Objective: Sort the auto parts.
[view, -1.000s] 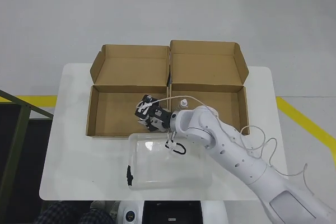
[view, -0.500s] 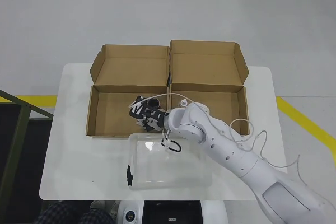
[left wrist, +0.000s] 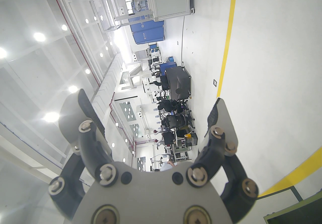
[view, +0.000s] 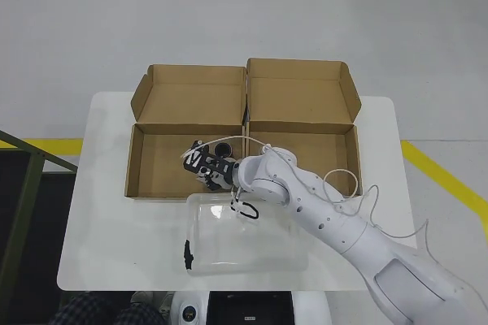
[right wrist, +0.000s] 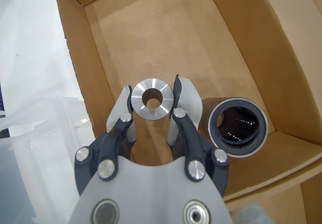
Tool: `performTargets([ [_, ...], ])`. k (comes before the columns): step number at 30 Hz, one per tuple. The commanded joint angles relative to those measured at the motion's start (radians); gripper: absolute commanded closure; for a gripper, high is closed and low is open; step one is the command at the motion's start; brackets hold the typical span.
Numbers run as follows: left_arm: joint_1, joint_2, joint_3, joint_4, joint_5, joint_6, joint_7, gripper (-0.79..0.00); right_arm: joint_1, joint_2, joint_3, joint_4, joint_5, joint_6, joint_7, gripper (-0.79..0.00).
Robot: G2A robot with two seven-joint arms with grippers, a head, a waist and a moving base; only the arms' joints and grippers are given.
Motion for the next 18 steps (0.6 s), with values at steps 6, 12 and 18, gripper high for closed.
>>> performTargets([
  [6,0.0,0.0,0.0,0.0,0.0,0.0,0.0,-0.785,0.005,-0.012,0.0,0.015,-0.011,-0.005,0.009,-0.163],
  [12,0.0,0.0,0.0,0.0,0.0,0.0,0.0,-0.785,0.006,-0.02,0.004,0.025,-0.017,-0.01,0.015,-0.194],
  [18,0.0,0.0,0.0,0.0,0.0,0.0,0.0,-0.785,0.002,-0.025,0.01,0.03,-0.028,-0.015,0.017,-0.265],
])
